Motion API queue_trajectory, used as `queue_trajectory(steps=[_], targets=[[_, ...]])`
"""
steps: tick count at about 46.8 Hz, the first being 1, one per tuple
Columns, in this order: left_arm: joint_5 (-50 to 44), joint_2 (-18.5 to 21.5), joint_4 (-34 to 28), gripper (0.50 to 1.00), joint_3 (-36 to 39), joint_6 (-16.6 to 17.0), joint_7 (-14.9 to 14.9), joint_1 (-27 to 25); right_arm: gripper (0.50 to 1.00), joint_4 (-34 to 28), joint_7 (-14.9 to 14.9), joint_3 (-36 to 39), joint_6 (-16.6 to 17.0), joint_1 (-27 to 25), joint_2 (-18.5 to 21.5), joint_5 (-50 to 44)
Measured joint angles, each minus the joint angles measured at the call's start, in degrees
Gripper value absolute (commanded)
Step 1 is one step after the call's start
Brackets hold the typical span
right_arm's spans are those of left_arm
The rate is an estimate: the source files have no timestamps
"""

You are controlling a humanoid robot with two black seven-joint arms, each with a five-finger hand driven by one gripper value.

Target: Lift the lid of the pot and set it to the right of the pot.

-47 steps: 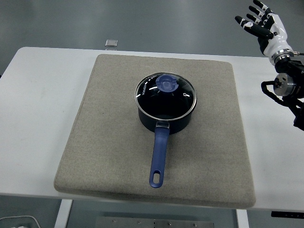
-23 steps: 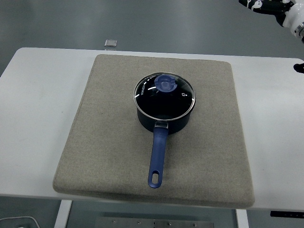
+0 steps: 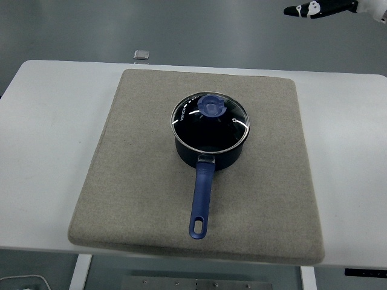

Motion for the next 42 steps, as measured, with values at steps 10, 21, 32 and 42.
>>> queue_trajectory(steps=[10, 21, 32, 42], targets=[[0.0, 0.0, 0.0, 1.0, 0.0, 0.0, 0.0, 0.0, 0.901, 9.4, 0.0, 0.5, -1.2, 0.6, -1.3, -7.5], [0.0, 0.0, 0.0, 1.0, 0.0, 0.0, 0.0, 0.0, 0.901, 15.1, 0.0, 0.7, -4.6, 1.1, -0.7, -14.7], [0.0, 0.0, 0.0, 1.0, 0.0, 0.0, 0.0, 0.0, 0.901, 17.8, 0.0, 0.1, -7.9, 0.4, -0.3, -18.2], [0.0, 0.0, 0.0, 1.0, 0.0, 0.0, 0.0, 0.0, 0.901, 19.3, 0.0, 0.0, -10.6, -1.4, 0.1, -21.8]])
